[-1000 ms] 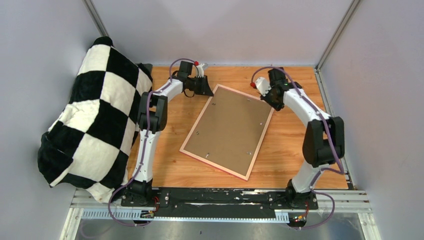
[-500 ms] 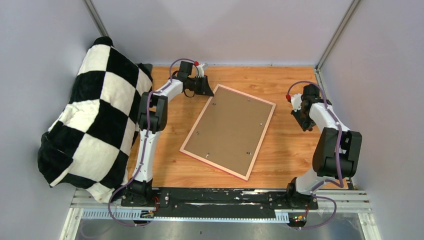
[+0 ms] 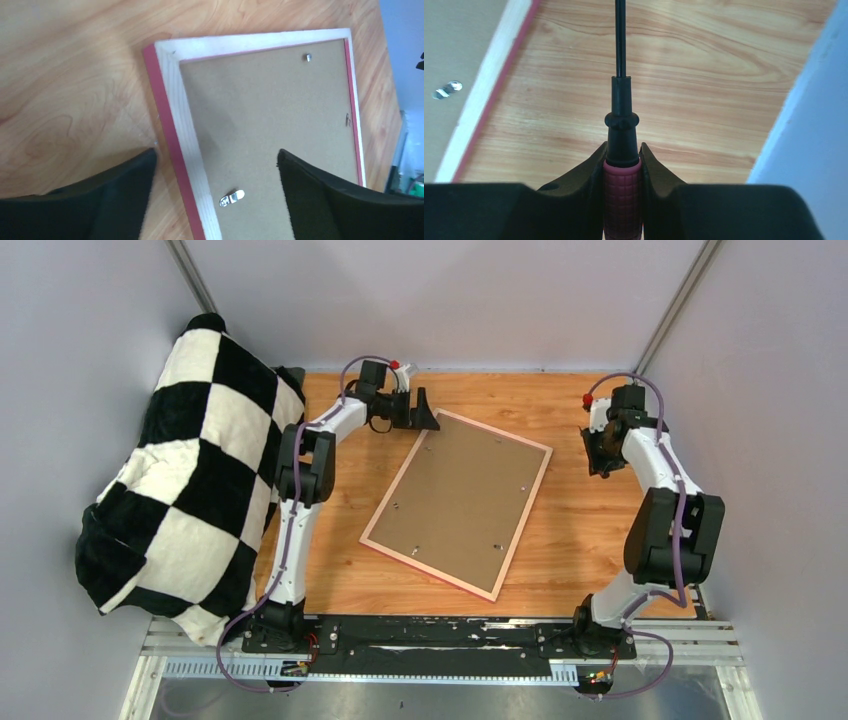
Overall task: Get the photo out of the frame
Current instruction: Place the screwdriver at the center of the board.
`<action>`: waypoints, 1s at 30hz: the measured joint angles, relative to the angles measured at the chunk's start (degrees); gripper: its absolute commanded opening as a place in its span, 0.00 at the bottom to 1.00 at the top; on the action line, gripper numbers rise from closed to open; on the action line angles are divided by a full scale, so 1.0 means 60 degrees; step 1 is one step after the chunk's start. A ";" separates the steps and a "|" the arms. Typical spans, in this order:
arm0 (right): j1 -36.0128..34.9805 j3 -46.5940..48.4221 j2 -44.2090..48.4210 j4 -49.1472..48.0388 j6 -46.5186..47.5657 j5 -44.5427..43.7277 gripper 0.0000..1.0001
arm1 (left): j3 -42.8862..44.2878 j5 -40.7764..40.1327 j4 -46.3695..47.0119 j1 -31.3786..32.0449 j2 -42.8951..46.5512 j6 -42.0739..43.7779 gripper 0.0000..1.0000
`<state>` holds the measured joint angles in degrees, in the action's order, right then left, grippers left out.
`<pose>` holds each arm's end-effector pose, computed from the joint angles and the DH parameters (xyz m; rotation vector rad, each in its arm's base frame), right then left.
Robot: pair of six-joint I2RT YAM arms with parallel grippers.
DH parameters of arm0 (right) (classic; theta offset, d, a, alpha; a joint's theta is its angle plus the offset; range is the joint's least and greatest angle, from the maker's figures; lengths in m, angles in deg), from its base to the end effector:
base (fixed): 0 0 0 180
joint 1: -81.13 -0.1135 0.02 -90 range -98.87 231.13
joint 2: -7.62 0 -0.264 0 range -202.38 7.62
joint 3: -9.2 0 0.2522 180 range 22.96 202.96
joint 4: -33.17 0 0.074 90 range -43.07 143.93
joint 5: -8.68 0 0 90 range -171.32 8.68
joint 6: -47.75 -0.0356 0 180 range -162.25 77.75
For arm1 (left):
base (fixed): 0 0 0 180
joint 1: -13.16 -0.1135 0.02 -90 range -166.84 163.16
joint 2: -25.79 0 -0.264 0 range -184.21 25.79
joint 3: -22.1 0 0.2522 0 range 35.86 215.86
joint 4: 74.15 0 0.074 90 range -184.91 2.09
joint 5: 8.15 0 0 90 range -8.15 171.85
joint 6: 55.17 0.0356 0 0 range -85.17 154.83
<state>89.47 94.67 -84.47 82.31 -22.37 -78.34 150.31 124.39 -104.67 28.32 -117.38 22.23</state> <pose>0.3384 -0.0477 0.2577 -0.2764 2.5319 -0.1270 0.5200 -0.1658 0.1352 0.4238 2.3246 -1.1110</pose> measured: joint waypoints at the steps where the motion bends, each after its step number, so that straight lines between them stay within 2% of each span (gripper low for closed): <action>1: -0.0015 0.0073 -0.0138 0.0062 -0.0197 0.0208 0.00 | 0.0026 0.0299 0.0131 -0.0004 0.0084 -0.0200 1.00; 7: -0.0579 0.0973 -0.0397 0.0321 -0.1253 0.1293 0.00 | -0.0481 0.0299 0.0597 -0.0175 0.0477 -0.1330 1.00; 12: -0.2244 0.2539 -0.0692 0.0280 -0.2273 0.1909 0.00 | -0.0783 0.0229 -0.0127 -0.0758 0.1399 -0.1534 1.00; 16: -0.3789 0.3931 -0.1523 0.0124 -0.3359 0.2557 0.00 | -0.0787 0.0153 -0.1264 -0.1606 0.2860 -0.0991 1.00; 20: -0.5136 0.5187 -0.2743 -0.0131 -0.4881 0.3373 0.00 | -0.1705 -0.0036 -0.1945 -0.3067 0.5329 -0.0117 1.00; 21: -0.5482 0.5563 -0.3147 -0.0233 -0.5380 0.3570 0.10 | -0.2160 -0.0058 -0.2055 -0.3486 0.6018 0.0073 1.00; 23: -0.6091 0.6153 -0.3847 -0.0481 -0.6145 0.3909 0.37 | -0.2994 -0.0117 -0.2244 -0.4328 0.7173 0.0437 1.00; 24: -0.6437 0.6502 -0.4248 -0.0601 -0.6543 0.4069 0.57 | -0.3523 -0.0138 -0.2364 -0.4830 0.7785 0.0685 1.00; 26: -0.7085 0.7293 -0.5060 -0.0758 -0.7238 0.4419 0.78 | -0.4248 -0.0182 -0.2696 -0.5530 0.8557 0.1086 1.00; 27: -0.7453 0.7847 -0.5548 -0.0841 -0.7519 0.4605 0.92 | -0.4619 -0.0200 -0.2820 -0.5810 0.8870 0.1337 1.00; 29: -0.8123 0.8586 -0.6280 -0.1126 -0.8000 0.4921 1.00 | -0.5446 -0.0299 -0.3169 -0.6240 0.9420 0.1865 1.00; 30: -0.8411 0.8819 -0.6528 -0.1191 -0.8178 0.5034 1.00 | -0.5799 -0.0342 -0.3348 -0.6357 0.9628 0.2098 1.00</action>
<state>39.00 147.58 -123.64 75.16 -71.44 -48.13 115.51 122.34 -124.75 -9.82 -59.61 34.82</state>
